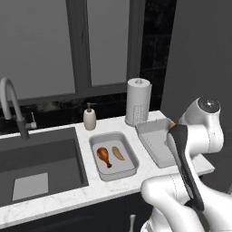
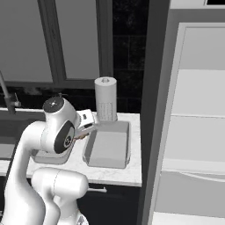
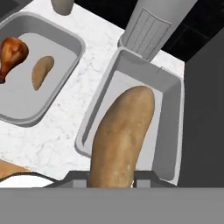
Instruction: Place one sweet potato and one chicken drumstick in each tupperware on the nearby counter, to pack two identical lunches.
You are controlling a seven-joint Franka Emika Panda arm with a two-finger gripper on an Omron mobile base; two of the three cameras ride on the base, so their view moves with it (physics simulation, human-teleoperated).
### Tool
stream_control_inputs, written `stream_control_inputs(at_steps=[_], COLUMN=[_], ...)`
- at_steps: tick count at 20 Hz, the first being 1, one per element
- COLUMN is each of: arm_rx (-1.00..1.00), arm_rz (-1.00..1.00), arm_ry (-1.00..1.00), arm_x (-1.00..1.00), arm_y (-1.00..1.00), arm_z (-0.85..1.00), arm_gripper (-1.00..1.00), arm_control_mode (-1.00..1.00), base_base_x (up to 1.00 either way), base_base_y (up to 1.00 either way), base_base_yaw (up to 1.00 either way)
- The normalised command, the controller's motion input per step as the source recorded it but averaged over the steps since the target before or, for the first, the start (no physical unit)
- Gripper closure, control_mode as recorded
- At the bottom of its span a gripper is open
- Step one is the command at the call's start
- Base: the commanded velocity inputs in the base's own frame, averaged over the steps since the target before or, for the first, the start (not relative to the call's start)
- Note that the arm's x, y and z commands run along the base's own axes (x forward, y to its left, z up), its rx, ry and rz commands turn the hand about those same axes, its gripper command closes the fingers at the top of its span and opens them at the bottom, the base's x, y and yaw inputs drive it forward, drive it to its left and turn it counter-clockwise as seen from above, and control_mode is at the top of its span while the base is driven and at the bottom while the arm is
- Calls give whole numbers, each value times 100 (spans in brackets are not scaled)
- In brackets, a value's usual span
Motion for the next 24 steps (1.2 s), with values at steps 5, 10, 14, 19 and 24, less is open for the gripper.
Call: stream_control_inputs(at_steps=[5, 10, 14, 19, 24], arm_rx=[0, 0, 0, 0, 0], arm_rz=[0, 0, 0, 0, 0], arm_ry=[10, 13, 6, 0, 2], arm_x=[54, 35, 45, 62, 61], arm_y=[-2, -22, -17, 0, -1], arm_z=[-51, -51, -50, -53, -40], arm_gripper=[100, 100, 100, 100, 100], arm_control_mode=[-100, -100, -100, -100, -100], base_base_x=[0, 0, 0, 0, 0], base_base_y=[0, 0, 0, 0, 0], base_base_yaw=[0, 0, 0, 0, 0])
